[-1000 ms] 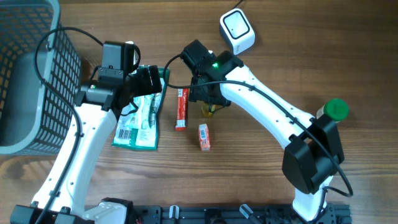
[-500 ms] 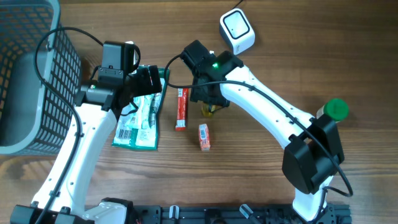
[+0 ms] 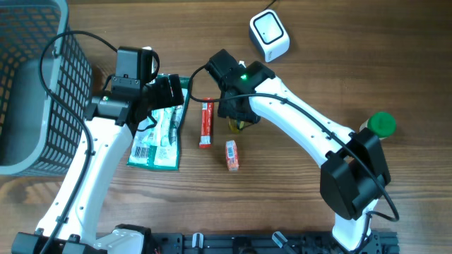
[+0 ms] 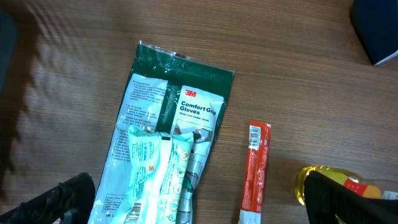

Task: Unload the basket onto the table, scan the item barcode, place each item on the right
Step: 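Lower the right gripper around the yellow oil bottle and close on it, then lift the oil bottle and carry it toward the white scanner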

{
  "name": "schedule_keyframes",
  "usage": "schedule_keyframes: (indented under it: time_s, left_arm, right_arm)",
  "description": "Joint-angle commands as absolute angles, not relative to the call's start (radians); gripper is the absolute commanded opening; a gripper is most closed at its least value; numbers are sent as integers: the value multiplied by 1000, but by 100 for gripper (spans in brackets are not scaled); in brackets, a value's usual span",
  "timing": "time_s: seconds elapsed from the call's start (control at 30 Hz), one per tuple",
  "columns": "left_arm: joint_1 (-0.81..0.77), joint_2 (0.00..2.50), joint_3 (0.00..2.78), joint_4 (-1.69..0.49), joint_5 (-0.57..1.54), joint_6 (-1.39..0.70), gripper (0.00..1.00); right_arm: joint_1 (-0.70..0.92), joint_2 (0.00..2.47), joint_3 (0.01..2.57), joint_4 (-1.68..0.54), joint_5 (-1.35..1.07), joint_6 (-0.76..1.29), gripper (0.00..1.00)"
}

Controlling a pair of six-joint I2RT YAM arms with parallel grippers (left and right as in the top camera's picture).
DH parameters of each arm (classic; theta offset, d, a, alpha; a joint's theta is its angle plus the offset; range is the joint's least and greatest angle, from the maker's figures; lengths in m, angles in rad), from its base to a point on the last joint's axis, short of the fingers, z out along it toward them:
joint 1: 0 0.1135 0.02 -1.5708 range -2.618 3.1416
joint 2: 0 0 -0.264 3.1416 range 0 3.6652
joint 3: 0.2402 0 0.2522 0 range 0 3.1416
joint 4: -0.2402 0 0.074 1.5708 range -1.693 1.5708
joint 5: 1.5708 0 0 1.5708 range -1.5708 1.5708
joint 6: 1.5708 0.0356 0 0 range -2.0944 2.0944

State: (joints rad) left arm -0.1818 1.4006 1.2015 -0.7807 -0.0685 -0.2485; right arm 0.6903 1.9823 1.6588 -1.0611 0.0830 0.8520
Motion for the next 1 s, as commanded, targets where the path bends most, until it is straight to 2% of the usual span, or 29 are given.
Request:
schedule_keyframes:
  time_s: [0.0, 0.1, 0.23, 0.33, 0.5, 0.63, 0.67, 0.97]
  left_arm:
    - [-175, 1402, 1205, -779, -60, -247, 100]
    - [-175, 1402, 1205, -778, -60, -247, 100]
    - [-175, 1402, 1205, -779, -60, -247, 100]
    - [-175, 1402, 1205, -778, -60, -247, 100]
    - [-175, 1402, 1205, -778, -60, -247, 100]
    - [-175, 1402, 1205, -778, -60, -247, 100]
    - [-175, 1402, 1205, -778, -60, -247, 100]
    - [-175, 1402, 1205, -778, -60, -247, 100]
  right_arm:
    - [690, 2005, 1656, -1044, 94, 867, 59]
    - [690, 2005, 1656, -1029, 88, 867, 59]
    - [687, 2005, 1656, -1031, 87, 867, 54]
    - [686, 2005, 1656, -1032, 88, 867, 44]
    - [668, 1995, 1666, -1045, 73, 865, 35]
    - [613, 1931, 1669, -1048, -28, 829, 28]
    - [597, 1910, 1669, -1047, -59, 802, 23]
    - [400, 1718, 1669, -1108, -432, 503, 23]
